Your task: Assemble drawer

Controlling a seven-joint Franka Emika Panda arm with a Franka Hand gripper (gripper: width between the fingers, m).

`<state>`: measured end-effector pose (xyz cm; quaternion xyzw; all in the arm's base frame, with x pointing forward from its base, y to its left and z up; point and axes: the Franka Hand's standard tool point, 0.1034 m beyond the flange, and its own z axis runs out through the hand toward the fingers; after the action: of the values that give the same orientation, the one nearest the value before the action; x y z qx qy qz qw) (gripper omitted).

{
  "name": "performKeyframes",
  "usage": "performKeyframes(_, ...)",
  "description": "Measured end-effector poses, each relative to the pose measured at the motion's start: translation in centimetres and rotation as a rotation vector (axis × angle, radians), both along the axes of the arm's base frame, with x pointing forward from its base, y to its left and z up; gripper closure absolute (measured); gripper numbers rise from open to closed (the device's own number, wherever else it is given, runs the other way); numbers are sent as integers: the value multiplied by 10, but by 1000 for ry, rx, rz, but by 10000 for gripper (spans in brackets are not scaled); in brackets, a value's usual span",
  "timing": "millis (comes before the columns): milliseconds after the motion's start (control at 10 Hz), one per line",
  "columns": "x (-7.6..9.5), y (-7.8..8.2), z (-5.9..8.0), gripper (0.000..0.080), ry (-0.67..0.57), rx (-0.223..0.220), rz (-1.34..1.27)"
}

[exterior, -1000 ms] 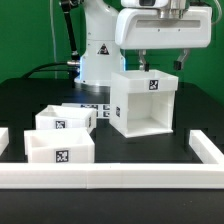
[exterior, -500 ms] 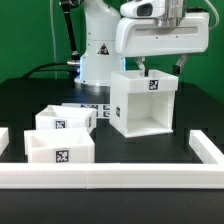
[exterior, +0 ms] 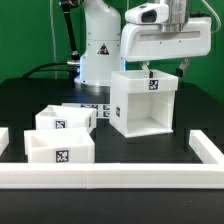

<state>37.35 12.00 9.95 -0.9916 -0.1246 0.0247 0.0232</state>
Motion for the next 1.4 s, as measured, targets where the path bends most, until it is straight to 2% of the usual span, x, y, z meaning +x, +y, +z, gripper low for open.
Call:
performKeyframes(100,-1,0,-2,402,5,0,0)
performKeyframes(200,-1,-1,-3,402,7,0,-1)
performKeyframes(400,-1,-1,-3,677,8,0,-2)
performKeyframes(500,0,-2,-2,677,10,-1,-4)
performKeyframes(600,0,-2,-2,763,9,0,-5)
performKeyframes(1200,2,-3,-2,763,8,1,-5)
performKeyframes(1400,27,-9,1,762,6,11,-30)
